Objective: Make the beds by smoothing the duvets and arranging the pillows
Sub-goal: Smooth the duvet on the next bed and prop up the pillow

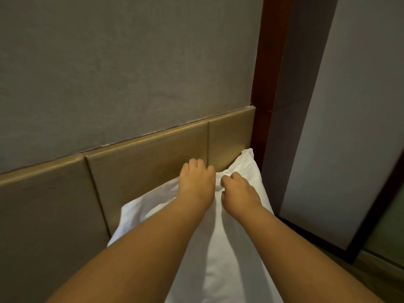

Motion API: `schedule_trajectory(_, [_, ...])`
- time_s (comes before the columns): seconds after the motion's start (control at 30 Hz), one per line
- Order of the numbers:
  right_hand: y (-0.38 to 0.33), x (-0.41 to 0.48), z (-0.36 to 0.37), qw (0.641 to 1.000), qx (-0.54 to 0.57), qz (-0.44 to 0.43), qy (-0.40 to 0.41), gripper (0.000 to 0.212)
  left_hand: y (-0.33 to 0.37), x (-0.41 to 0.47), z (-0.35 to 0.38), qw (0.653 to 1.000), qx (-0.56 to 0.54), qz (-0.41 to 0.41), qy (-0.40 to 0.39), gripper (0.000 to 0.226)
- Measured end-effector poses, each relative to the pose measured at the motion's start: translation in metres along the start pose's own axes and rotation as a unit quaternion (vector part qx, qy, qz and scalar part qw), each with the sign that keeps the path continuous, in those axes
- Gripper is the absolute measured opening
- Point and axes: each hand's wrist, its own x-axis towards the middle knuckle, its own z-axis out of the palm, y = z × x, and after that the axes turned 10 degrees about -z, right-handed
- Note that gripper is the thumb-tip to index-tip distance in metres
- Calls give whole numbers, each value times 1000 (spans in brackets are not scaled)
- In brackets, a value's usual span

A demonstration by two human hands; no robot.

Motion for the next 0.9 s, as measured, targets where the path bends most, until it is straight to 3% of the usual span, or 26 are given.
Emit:
schedule_trajectory(0.13, [16,14,3,1000,5,-8,15,23,15,29,8,997,15,-42,-67,38])
schedule_trajectory(0.27, [26,28,7,999,44,-26,9,26,14,40,26,976,-148,17,-161,34])
schedule_trajectory(0.4, [42,36,-7,991,60,-92,-71,40,7,32,26,952,-204,227,-8,20])
schedule_trajectory(0.47, [52,41,-14,982,48,-99,-154,36,1,26,19,937,-202,280,50,13])
schedule_trajectory(0.53, [58,51,-16,980,10,-93,-178,26,-6,25,14,936,-164,298,92,12])
schedule_trajectory(0.6, [56,61,-16,991,-21,-47,-124,21,-10,25,10,957,-106,258,84,18])
schedule_trajectory(0.7, [44,66,-15,1000,18,17,4,23,-17,28,3,988,-37,127,79,33])
schedule_trajectory(0.83, [27,68,-1,990,135,5,41,50,-32,25,0,994,5,74,78,48])
schedule_trajectory(0.9, [18,64,2,989,140,7,38,60,-40,17,-1,995,-21,66,77,46])
